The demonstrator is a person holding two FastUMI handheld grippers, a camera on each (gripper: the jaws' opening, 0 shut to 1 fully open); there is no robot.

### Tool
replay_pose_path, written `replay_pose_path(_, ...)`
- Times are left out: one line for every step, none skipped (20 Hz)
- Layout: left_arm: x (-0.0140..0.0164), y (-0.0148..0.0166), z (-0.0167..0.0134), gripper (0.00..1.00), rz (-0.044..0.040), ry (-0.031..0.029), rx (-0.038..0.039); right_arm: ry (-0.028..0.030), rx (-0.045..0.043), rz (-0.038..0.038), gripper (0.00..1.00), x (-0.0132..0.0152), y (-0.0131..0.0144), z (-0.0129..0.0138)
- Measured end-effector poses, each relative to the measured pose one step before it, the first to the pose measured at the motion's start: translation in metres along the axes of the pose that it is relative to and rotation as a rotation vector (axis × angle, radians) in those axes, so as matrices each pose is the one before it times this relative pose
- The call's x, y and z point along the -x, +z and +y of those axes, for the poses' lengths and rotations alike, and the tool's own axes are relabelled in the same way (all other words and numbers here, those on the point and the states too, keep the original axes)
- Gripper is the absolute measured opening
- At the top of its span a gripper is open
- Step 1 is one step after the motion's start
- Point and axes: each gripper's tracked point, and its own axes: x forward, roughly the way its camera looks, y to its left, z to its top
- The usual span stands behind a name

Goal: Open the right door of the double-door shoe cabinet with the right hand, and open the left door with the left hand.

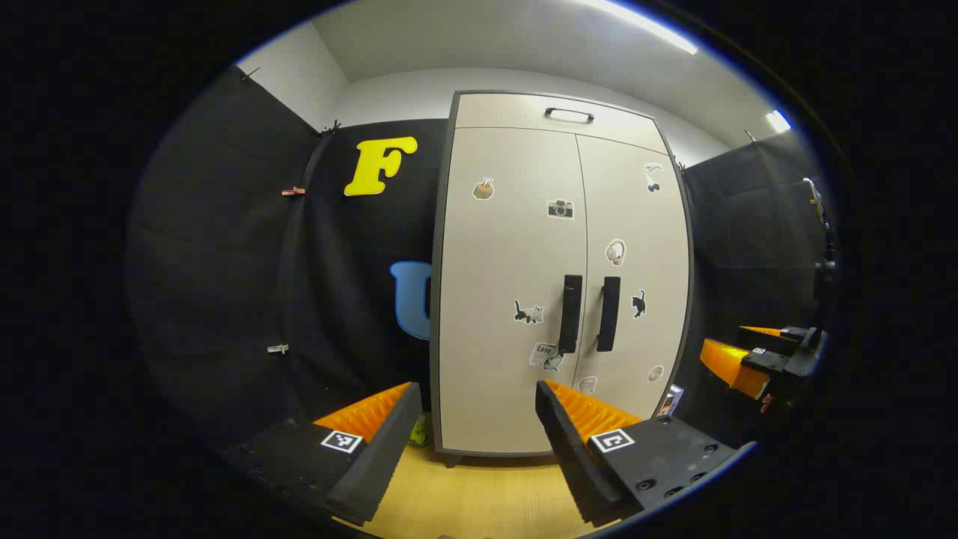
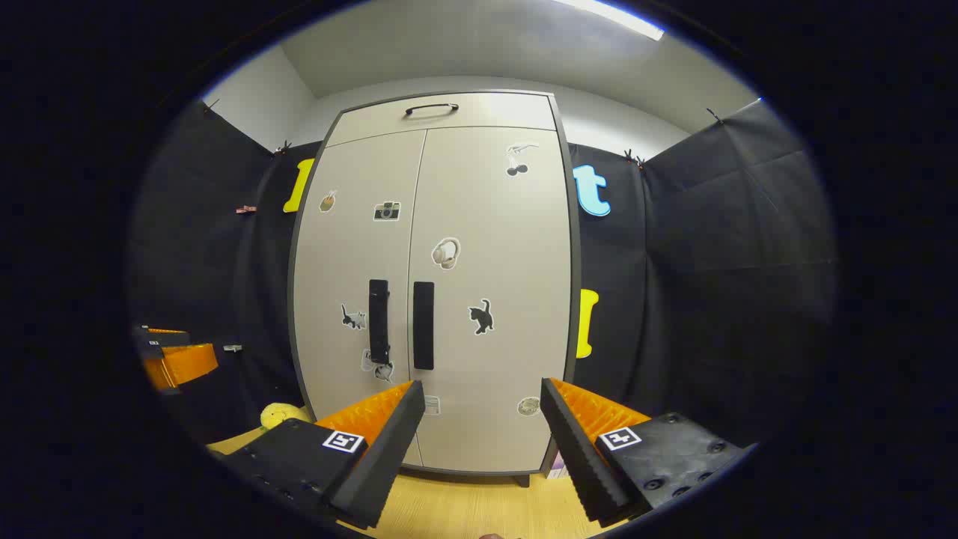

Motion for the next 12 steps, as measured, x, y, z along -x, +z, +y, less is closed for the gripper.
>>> replay_pose_path(-0.00068, -0.00016, 0.00212, 0.95, 0.00126, 0.00080, -0.00223, 0.00523, 0.00071, 0.00209, 0.98, 0.00002, -0.00032, 0.00417)
replay_pose_path(-0.00131, -0.00060, 0.00170, 0.95, -0.00012, 0.00107, -0.00242, 0.00280, 0.00030, 0.00001, 0.98, -0.00007, -0.00030, 0.00252)
replay_pose_path(-0.00099, 0.00035, 0.00174, 0.95, -0.00086, 0.00086, -0.00165, 0.00065, 0.00157, 0.00119, 0.98, -0.00074, -0.00064, 0.00169)
replay_pose_path(-0.00067, 0.00011, 0.00070, 0.95, -0.00090, -0.00275, -0.00248, 0.00132, 0.00169, 0.00143, 0.98, 0.00012, -0.00095, 0.00171)
replay_pose_path(0.00016, -0.00045, 0.00028, 0.95, -0.00206, -0.00135, -0.00332, 0.00094, 0.00063, 0.00099, 0.98, -0.00041, -0.00063, 0.00216)
replay_pose_path(0.00006, -0.00064, 0.00021, 0.95, -0.00148, -0.00333, -0.00491, 0.00159, 0.00052, 0.00024, 0.98, -0.00071, -0.00048, 0.00181)
replay_pose_path(-0.00012, 0.00087, 0.00043, 0.95, -0.00381, -0.00143, -0.00579, -0.00040, 0.00141, -0.00052, 0.98, -0.00041, -0.00023, 0.00149)
replay_pose_path(-0.00115, 0.00063, -0.00001, 0.95, -0.00510, -0.00368, -0.00529, -0.00111, 0.00333, 0.00004, 0.98, -0.00005, -0.00062, 0.00181)
replay_pose_path(-0.00102, 0.00021, -0.00130, 0.95, -0.00548, -0.00637, -0.00240, 0.00029, 0.00551, -0.00064, 0.98, -0.00035, 0.00018, 0.00202)
replay_pose_path(-0.00101, 0.00029, -0.00063, 0.95, -0.00518, -0.00615, 0.00028, -0.00439, 0.00784, -0.00241, 0.98, 0.00018, 0.00050, 0.00074)
replay_pose_path(-0.00202, 0.00101, -0.00197, 0.95, -0.00310, -0.01025, 0.00191, -0.00373, 0.00548, 0.00079, 0.98, 0.00067, 0.00046, 0.00012)
replay_pose_path(-0.00232, 0.00110, -0.00264, 0.95, -0.00393, -0.01302, 0.00131, -0.00130, 0.00158, 0.00048, 0.98, 0.00060, 0.00024, 0.00078)
